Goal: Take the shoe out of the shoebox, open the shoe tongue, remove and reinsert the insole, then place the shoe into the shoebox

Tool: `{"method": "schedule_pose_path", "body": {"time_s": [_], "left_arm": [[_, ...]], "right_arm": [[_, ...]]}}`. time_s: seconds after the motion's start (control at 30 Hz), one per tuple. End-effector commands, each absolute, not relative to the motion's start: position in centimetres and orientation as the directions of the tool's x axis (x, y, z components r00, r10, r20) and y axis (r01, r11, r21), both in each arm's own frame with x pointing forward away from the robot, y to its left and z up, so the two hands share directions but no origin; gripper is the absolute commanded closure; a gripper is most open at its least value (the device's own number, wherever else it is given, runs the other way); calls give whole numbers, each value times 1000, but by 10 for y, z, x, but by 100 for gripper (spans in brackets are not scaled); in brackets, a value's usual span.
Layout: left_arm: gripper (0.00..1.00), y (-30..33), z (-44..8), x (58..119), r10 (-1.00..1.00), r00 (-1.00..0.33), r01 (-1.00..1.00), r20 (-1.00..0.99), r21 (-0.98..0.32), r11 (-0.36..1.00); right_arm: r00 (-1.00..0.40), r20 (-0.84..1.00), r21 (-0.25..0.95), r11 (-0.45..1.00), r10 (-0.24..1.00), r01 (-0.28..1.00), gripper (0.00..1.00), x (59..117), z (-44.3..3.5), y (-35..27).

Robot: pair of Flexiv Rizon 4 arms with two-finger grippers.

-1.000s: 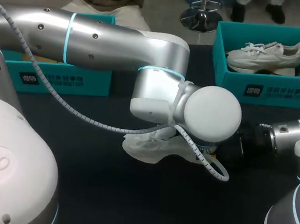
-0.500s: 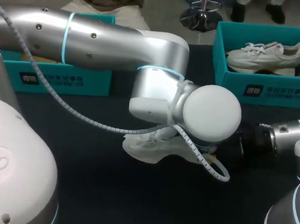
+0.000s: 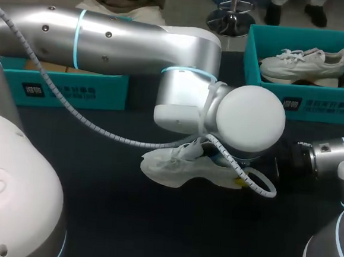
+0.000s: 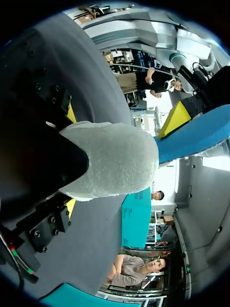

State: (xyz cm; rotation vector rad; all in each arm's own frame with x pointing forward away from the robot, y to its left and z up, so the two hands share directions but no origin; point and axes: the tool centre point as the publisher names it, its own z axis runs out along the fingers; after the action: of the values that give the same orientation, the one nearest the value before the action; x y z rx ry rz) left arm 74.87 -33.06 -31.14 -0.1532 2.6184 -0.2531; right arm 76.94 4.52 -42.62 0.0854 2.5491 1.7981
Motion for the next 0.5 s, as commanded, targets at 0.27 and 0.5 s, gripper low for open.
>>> {"method": "schedule_pose_path", "body": {"time_s": [0.27,0.5], "left_arm": [[100,-355,-268,745,-222,-882,-92,-415,-311,946],[100,-351,-217,749,-312,-888,-143,-337,-444,885]], "right_arm": [[-998,14,941,336,58,33,100,769,-430,46],[-998,14,941,336,58,33,100,769,-430,46]]}}
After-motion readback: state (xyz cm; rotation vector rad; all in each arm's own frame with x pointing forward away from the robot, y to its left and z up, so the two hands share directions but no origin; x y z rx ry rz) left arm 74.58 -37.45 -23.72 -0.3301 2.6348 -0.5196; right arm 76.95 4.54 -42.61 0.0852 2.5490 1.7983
